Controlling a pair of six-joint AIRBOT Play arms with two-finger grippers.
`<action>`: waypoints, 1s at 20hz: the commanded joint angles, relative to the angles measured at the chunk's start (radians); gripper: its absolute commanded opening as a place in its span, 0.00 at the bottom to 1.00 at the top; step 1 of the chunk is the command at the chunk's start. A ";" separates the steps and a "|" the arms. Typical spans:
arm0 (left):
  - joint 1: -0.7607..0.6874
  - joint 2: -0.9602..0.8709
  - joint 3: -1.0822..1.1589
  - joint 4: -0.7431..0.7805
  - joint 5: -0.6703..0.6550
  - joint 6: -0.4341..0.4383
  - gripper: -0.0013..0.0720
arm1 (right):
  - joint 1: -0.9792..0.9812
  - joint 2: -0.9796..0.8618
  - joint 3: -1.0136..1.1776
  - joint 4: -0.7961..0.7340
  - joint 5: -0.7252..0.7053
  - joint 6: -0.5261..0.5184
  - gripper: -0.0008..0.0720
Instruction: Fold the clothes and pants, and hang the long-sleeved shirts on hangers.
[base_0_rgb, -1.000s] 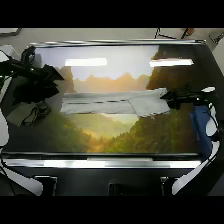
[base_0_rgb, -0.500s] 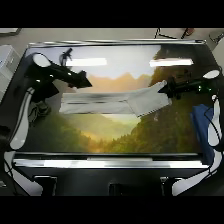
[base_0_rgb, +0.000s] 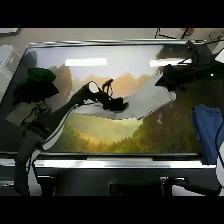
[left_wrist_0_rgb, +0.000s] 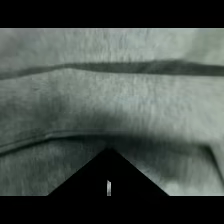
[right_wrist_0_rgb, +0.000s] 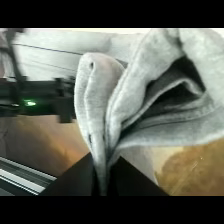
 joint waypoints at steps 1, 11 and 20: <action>-0.103 -0.043 -0.001 -0.114 0.015 -0.023 0.07 | 0.051 0.085 0.001 -0.021 -0.001 0.039 0.07; -0.247 -0.084 0.000 -0.385 0.391 -0.090 0.06 | 0.052 0.104 0.000 -0.055 0.035 0.087 0.07; 0.258 0.324 0.000 0.481 -0.045 -0.090 0.07 | 0.270 -0.180 0.000 0.109 -0.199 0.024 0.08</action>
